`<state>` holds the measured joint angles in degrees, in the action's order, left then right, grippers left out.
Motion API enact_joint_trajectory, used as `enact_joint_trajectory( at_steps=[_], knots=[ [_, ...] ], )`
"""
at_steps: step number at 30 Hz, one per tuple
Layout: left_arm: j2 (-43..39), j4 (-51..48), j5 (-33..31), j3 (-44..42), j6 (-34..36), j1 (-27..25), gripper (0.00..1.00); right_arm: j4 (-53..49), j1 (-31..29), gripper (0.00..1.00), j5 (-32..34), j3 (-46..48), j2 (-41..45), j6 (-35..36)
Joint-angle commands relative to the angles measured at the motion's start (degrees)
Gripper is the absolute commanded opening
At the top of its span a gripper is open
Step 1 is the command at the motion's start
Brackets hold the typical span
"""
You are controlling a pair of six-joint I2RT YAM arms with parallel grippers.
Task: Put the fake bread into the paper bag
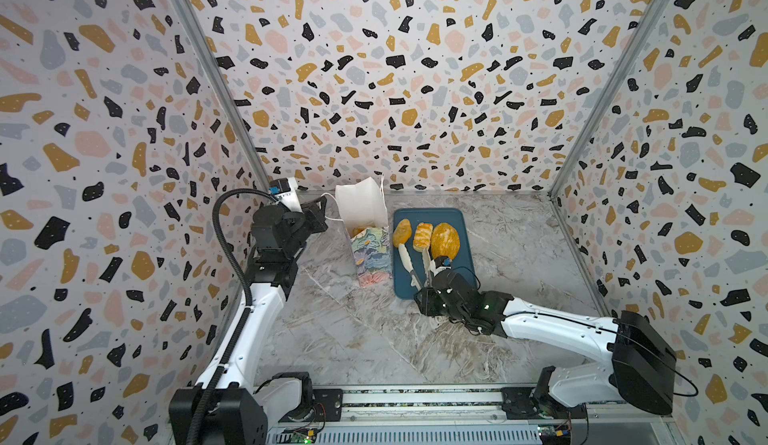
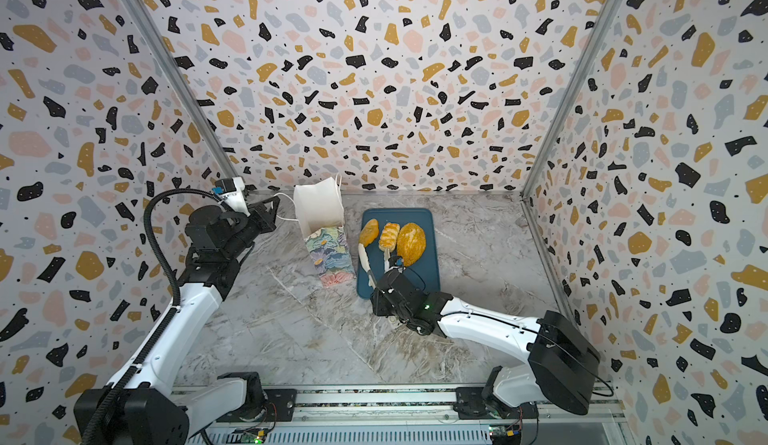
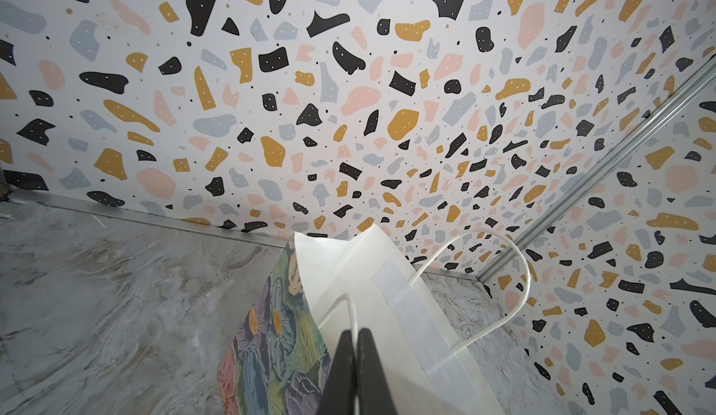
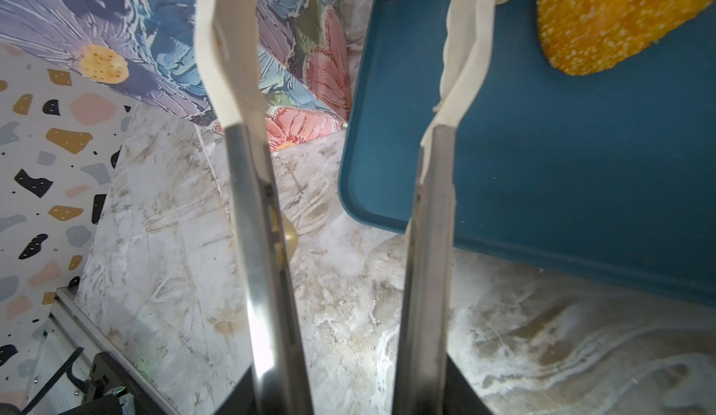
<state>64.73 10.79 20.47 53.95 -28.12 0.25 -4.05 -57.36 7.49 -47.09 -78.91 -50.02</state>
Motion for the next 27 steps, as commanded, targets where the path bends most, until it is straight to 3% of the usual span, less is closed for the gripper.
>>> enact_joint_trajectory(
  at_steps=[1,27],
  knots=[
    [-0.22,3.19,0.62,0.52,-0.26,-0.25,0.0,6.36,-0.45,0.49,-1.54,0.09,-0.43,-1.56],
    [-1.1,1.1,-1.72,1.3,0.54,-0.25,0.0,26.3,3.35,0.4,-12.21,5.43,-5.8,-9.59]
  ],
)
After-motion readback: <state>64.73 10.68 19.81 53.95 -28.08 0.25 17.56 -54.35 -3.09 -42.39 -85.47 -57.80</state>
